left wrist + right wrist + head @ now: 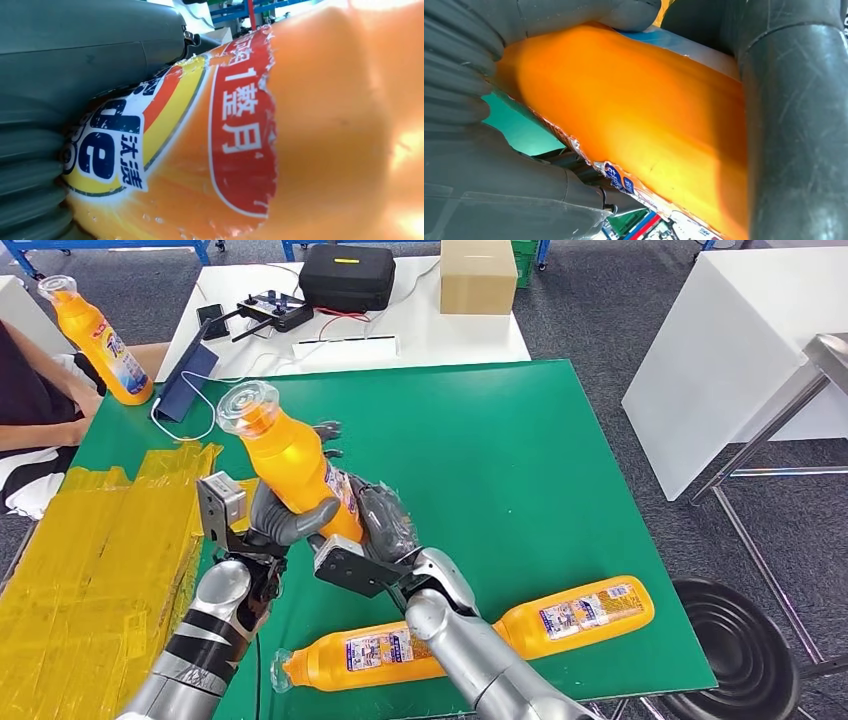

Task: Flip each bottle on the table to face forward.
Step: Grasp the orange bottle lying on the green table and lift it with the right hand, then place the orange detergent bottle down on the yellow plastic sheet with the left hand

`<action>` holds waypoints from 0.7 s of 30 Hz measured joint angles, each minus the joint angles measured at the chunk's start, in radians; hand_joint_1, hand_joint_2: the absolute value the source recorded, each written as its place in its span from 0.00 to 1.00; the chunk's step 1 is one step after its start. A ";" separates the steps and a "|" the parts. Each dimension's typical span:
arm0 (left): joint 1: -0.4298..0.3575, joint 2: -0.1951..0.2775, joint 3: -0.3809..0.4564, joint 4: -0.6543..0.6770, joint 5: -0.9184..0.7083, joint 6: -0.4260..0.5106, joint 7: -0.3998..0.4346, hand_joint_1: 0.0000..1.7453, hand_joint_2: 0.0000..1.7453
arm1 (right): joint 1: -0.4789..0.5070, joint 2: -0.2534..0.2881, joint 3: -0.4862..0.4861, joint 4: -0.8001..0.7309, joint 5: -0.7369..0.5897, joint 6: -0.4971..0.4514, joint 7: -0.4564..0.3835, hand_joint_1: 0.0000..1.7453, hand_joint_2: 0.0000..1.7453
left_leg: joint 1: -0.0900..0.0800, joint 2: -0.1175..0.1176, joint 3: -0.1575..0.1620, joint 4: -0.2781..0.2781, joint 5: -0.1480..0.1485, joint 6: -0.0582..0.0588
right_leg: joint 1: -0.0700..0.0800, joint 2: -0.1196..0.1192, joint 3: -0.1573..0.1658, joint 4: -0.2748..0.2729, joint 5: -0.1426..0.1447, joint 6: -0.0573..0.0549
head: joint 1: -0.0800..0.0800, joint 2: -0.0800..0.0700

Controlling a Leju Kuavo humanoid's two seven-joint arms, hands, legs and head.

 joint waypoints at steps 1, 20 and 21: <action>0.004 0.000 0.001 -0.004 0.002 0.009 -0.003 1.00 1.00 | 0.003 -0.001 0.002 -0.001 -0.003 -0.005 -0.002 1.00 1.00 | 0.000 0.000 0.000 0.000 0.000 0.000 | 0.000 0.000 0.000 0.000 0.000 0.000 | 0.000 0.000; 0.118 -0.023 0.043 -0.219 -0.404 0.555 -0.002 1.00 1.00 | 0.223 -0.058 0.030 -0.308 -0.026 -0.119 -0.075 0.00 1.00 | 0.000 0.001 -0.001 0.000 -0.001 0.000 | 0.000 0.000 -0.002 0.000 0.000 0.000 | 0.000 0.000; 0.111 -0.018 0.067 -0.226 -0.489 0.614 0.025 1.00 1.00 | 0.246 -0.064 0.030 -0.347 -0.034 -0.120 -0.081 0.00 1.00 | 0.000 0.001 -0.001 0.000 -0.001 0.000 | 0.000 0.000 -0.002 0.000 0.000 0.000 | 0.000 0.000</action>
